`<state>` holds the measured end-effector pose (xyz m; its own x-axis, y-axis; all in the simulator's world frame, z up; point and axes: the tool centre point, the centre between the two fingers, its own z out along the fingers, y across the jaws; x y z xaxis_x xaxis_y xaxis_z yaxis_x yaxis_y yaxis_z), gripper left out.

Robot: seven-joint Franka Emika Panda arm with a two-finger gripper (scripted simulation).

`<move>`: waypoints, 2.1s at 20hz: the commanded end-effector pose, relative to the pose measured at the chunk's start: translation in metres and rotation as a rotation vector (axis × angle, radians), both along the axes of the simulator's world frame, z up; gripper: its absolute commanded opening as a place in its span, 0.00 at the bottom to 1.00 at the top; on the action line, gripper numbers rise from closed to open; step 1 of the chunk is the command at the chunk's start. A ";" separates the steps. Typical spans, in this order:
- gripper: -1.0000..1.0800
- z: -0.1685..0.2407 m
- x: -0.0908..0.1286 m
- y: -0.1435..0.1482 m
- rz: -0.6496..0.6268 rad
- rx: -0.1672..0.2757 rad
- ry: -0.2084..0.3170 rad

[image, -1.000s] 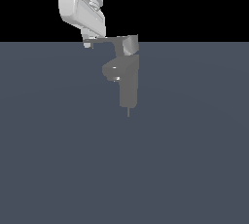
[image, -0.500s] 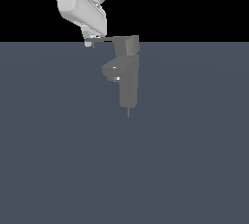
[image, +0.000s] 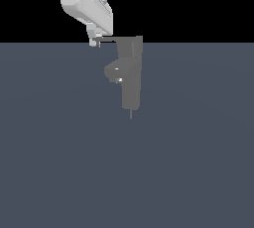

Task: Turn on the faucet by rotating a designated handle.

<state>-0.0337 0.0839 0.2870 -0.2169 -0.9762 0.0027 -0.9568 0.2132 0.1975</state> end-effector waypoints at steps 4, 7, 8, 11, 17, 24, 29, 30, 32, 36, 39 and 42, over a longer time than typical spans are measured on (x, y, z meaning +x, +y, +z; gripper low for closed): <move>0.00 0.006 -0.017 -0.011 -0.002 0.000 -0.001; 0.00 0.008 -0.026 -0.015 -0.002 0.000 -0.001; 0.00 0.008 -0.029 -0.017 -0.001 0.001 -0.001; 0.00 0.010 -0.038 -0.021 -0.001 0.001 -0.001; 0.00 0.007 -0.042 -0.038 0.007 0.000 0.004; 0.00 0.009 -0.053 -0.081 0.004 0.001 0.001; 0.00 0.011 -0.061 -0.113 0.001 0.001 -0.001; 0.00 0.011 -0.062 -0.119 0.000 0.001 -0.001; 0.00 0.011 -0.064 -0.125 0.000 0.001 -0.002; 0.00 0.008 -0.056 -0.117 0.025 0.003 0.003; 0.00 0.006 -0.050 -0.129 0.022 0.003 0.002; 0.00 0.005 -0.044 -0.141 0.019 0.002 0.002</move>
<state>-0.0825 -0.0420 0.2933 -0.1819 -0.9833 -0.0015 -0.9626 0.1778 0.2046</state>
